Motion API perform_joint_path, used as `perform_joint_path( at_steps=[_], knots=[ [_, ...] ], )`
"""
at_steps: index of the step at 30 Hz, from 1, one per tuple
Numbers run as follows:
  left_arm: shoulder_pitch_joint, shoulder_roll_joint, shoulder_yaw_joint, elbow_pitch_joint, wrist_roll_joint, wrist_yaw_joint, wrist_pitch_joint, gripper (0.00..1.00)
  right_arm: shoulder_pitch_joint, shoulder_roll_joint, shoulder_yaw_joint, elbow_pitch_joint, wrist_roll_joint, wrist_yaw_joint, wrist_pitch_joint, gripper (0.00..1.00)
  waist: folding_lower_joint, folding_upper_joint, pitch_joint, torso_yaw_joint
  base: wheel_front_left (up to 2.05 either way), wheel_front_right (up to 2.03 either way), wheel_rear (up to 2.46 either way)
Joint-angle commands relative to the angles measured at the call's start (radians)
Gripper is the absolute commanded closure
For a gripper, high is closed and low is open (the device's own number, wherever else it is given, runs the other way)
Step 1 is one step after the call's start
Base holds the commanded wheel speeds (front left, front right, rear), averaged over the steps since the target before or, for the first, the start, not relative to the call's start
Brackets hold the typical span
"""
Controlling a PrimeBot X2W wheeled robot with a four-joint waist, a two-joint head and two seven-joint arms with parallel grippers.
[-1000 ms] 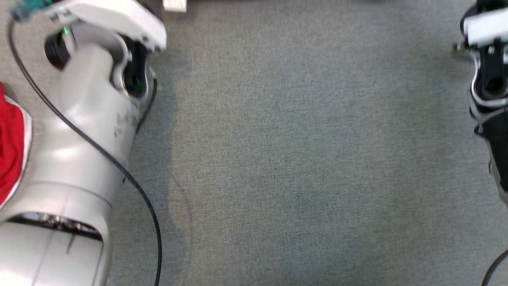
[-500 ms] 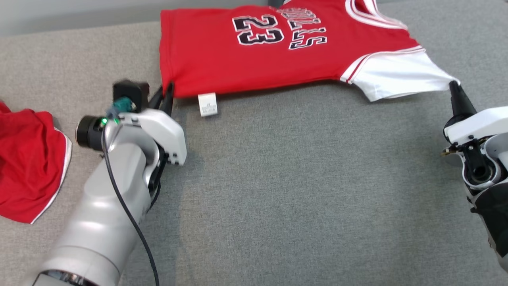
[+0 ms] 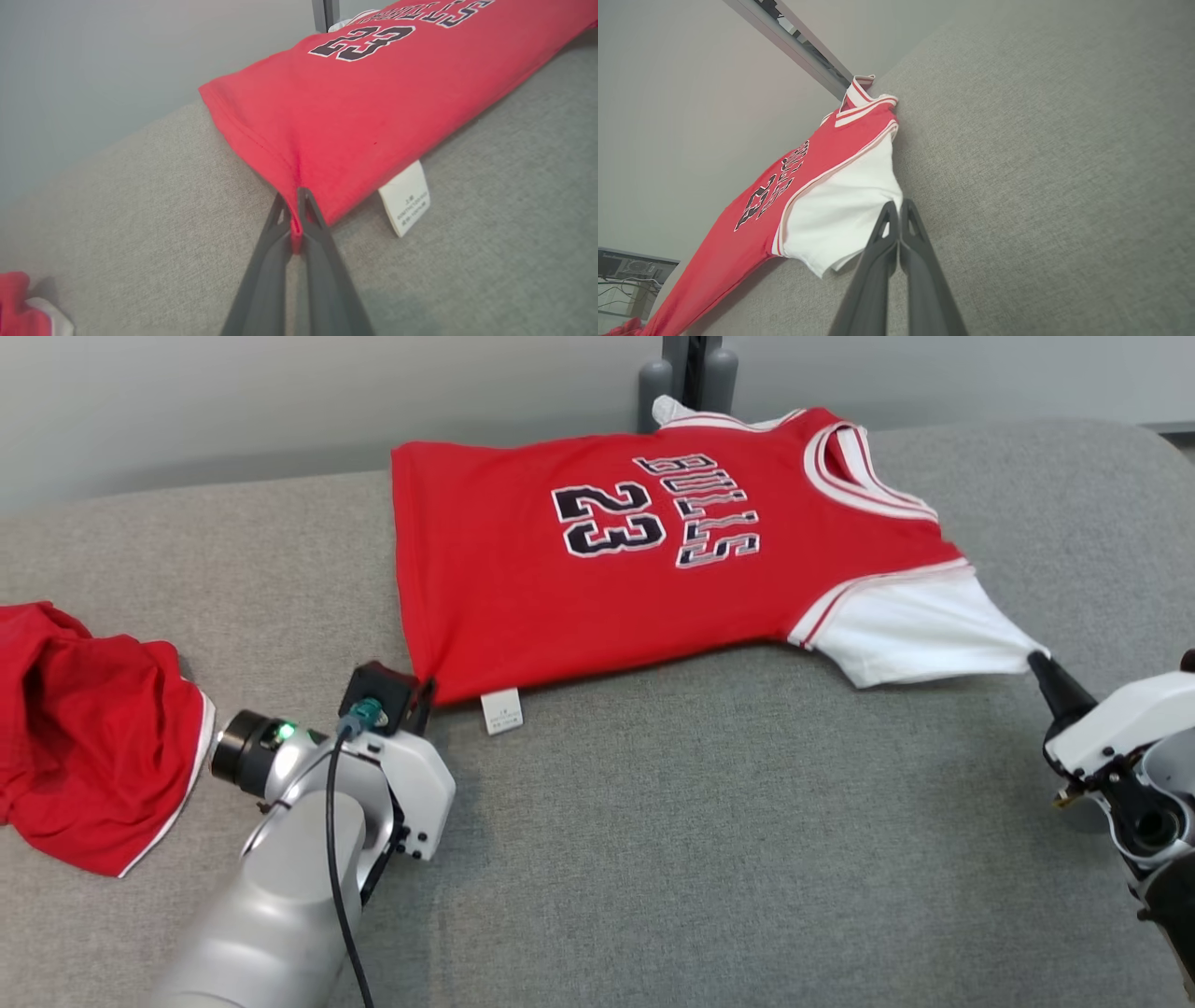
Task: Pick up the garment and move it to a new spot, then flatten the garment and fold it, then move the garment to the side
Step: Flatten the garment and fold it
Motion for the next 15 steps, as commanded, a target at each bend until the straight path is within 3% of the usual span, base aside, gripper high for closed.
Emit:
perform_joint_path(
  at_steps=[1,15],
  knots=[
    [0.023,0.008,-0.006,0.006,0.007,0.007,-0.004,1.0,0.025,-0.015,0.001,-0.004,0.008,0.0,0.016,1.0,0.0001,-0.0001,-0.016,0.007,0.0,0.0,0.0],
    [0.169,0.023,-0.027,-0.035,0.006,0.016,-0.003,1.0,0.212,-0.076,-0.021,-0.104,0.097,0.0,0.209,1.0,0.0001,-0.0001,-0.139,0.02,0.0,0.0,0.0]
  ],
)
